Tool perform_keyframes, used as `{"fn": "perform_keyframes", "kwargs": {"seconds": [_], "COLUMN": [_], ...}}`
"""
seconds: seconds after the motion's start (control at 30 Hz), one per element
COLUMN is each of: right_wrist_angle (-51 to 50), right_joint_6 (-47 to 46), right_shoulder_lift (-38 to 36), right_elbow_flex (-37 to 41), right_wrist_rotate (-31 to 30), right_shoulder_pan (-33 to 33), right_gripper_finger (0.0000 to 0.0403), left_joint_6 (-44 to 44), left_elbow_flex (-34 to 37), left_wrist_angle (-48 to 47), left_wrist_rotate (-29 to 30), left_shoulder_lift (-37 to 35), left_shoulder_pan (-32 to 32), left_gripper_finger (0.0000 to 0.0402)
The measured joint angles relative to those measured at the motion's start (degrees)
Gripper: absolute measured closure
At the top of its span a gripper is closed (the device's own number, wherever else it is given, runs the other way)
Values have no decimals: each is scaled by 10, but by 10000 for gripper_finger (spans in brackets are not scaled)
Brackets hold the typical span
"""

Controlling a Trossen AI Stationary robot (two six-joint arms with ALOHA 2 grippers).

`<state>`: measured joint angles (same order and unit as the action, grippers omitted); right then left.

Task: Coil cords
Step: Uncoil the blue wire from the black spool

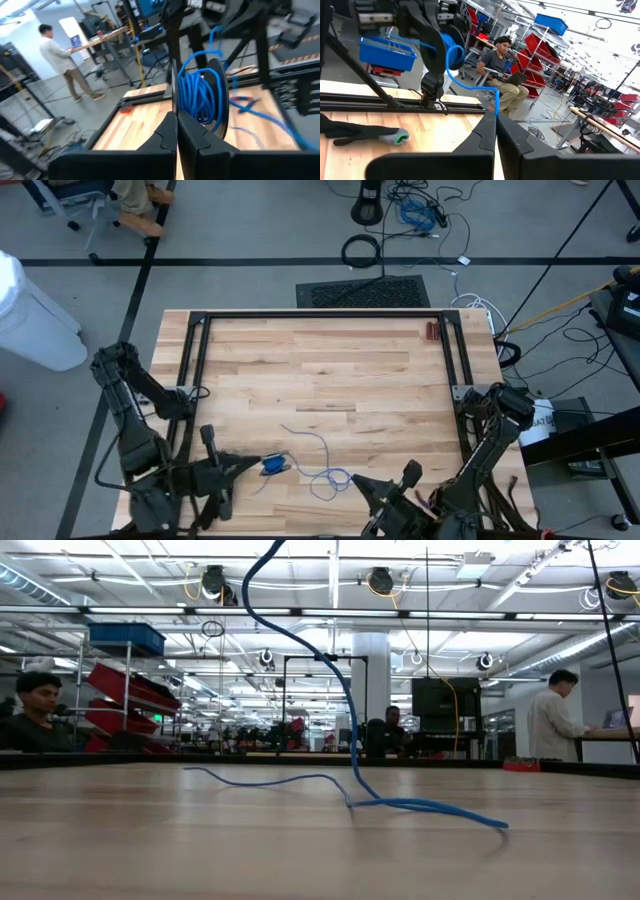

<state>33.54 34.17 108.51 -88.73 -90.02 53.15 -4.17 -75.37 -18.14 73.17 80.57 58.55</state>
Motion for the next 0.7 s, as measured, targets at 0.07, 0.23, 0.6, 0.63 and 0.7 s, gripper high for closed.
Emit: {"fn": "perform_keyframes", "kwargs": {"seconds": [0.07, 0.23, 0.6, 0.63, 0.7], "right_wrist_angle": [0, -4, -98, -98, -99], "right_joint_6": [0, -2, -98, -100, -100], "right_shoulder_lift": [0, 0, 0, 0, 0], "right_elbow_flex": [0, 0, 0, 0, 0], "right_wrist_rotate": [0, 0, 2, 2, 5], "right_shoulder_pan": [0, 0, -6, -6, -7], "right_gripper_finger": [403, 403, 393, 390, 384], "left_joint_6": [18, 35, 36, 36, 36], "left_elbow_flex": [0, 0, 0, 0, 0], "left_wrist_angle": [15, 32, 32, 32, 32], "left_wrist_rotate": [3, 6, 9, 8, 9], "left_shoulder_lift": [-1, -1, -1, -1, -1], "left_shoulder_pan": [7, 16, 16, 16, 16], "left_gripper_finger": [401, 401, 401, 401, 401]}}
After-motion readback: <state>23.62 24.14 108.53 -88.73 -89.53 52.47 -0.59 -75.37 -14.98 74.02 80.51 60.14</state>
